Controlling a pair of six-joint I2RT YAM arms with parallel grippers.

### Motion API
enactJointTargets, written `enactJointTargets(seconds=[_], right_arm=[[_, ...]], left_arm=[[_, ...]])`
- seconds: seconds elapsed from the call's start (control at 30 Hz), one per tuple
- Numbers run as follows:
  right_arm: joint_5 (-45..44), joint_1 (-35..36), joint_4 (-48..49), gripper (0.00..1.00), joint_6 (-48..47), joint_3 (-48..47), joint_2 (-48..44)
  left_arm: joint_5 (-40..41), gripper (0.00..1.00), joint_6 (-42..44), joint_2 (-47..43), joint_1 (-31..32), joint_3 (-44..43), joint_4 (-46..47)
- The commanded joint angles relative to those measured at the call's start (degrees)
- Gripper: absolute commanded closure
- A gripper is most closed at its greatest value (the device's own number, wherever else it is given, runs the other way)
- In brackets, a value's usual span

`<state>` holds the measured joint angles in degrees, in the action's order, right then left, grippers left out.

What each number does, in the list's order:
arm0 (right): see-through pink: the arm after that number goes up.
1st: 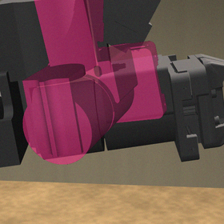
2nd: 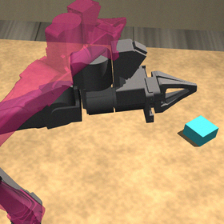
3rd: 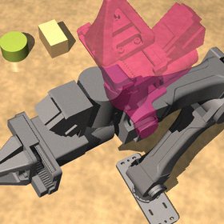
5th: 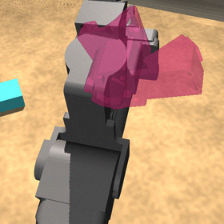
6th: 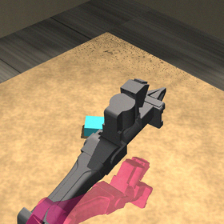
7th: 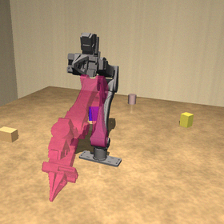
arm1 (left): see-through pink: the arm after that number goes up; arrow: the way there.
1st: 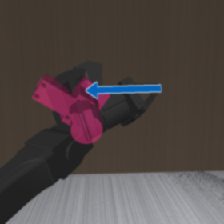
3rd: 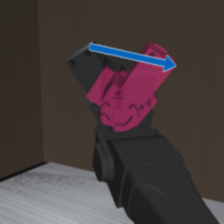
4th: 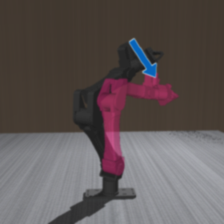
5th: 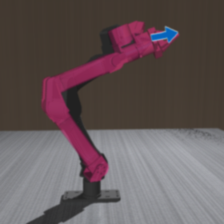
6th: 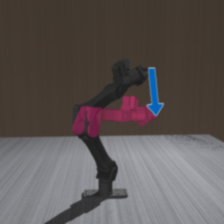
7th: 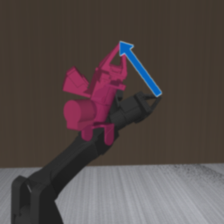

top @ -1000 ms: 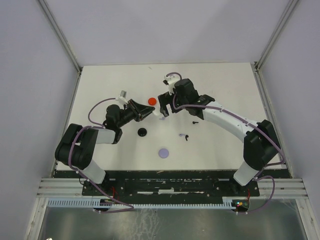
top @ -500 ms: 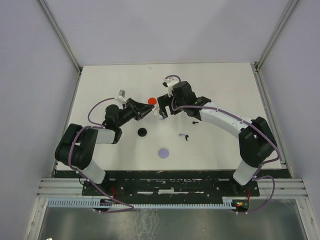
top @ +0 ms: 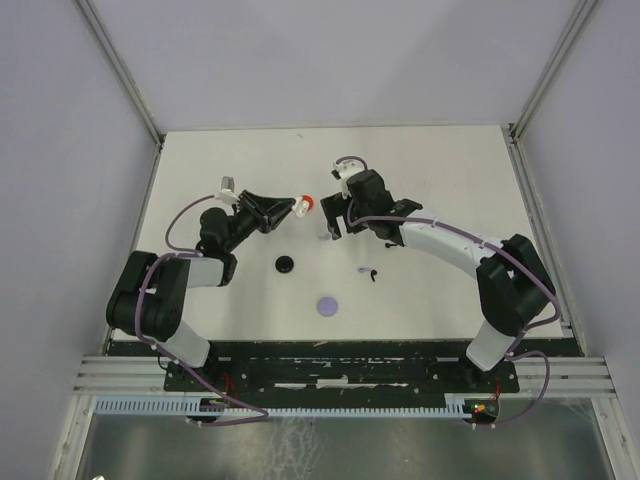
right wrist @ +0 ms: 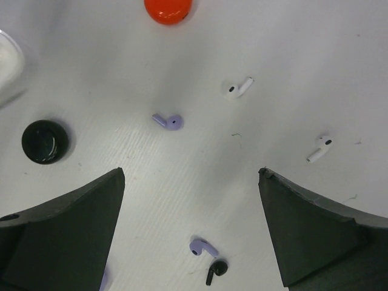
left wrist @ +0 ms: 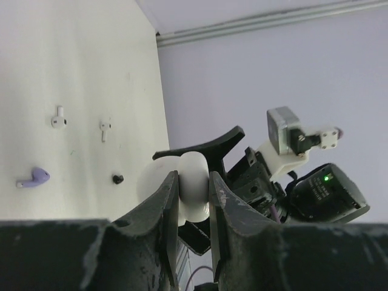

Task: Insert the wireless bluetooth earbuds into the charging case
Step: Open the charging case, then pick up the earbud from the center of the board.

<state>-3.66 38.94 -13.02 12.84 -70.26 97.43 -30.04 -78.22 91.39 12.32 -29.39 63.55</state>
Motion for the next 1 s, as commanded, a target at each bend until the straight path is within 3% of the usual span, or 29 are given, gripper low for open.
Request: enactJointTargets(seconds=[0.0,0.23,0.43,0.67,0.97], right_arm=[[-6.88,-1.01,-2.49,0.01,-0.37,-1.41,-1.26],[-14.22,-3.12,-10.88,0.03,-4.33,-10.91,8.66],[-15.98,-6.90,-14.73,0.09,-1.21,-14.86,13.28],[-14.41,-9.80,-17.16,0.22,0.73,-18.28,16.63],[-11.11,-11.71,-20.80,0.47,3.78,-22.64,20.64]], left_arm=[[2.62,0.97,-2.45,-3.71,-2.57,0.77,3.60],[2.77,0.97,-1.00,-7.77,-3.00,2.69,1.29],[3.24,0.97,0.58,-10.45,-3.02,4.45,-1.19],[3.19,0.97,1.23,-10.72,-3.06,4.61,-1.90],[3.06,0.97,1.31,-10.51,-3.04,4.81,-1.78]])
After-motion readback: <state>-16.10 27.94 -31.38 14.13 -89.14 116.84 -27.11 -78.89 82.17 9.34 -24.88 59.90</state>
